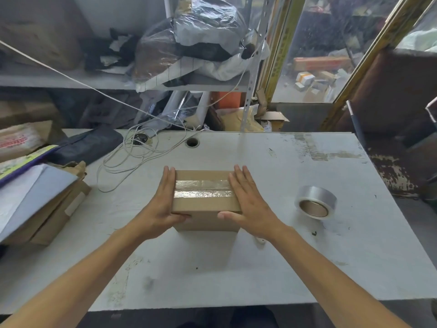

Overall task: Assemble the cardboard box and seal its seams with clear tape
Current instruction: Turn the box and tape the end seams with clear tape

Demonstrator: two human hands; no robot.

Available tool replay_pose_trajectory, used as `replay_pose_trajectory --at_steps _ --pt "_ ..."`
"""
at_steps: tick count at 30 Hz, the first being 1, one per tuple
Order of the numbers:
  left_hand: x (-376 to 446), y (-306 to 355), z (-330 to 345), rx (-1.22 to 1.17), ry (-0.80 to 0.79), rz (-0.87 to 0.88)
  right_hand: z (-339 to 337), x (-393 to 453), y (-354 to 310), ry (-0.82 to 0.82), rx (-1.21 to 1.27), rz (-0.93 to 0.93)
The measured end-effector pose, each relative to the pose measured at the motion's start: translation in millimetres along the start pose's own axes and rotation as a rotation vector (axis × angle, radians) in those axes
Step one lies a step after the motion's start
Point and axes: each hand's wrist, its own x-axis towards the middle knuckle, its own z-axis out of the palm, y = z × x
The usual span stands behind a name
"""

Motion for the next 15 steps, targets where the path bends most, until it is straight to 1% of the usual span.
replay_pose_trajectory --at_steps 7,10,13,15 --pt "11 4 11 0.0 0.053 0.101 -2 -3 13 0.026 0.156 0.068" --pt "9 4 20 -0.043 0.121 0.079 -1 -10 13 0.031 0.308 0.162" --pt "2 11 30 -0.126 0.209 0.056 1 -14 12 0.063 0.368 0.213" --pt "-1 20 38 -0.185 0.264 -0.007 2 -16 12 0.101 0.408 0.241"
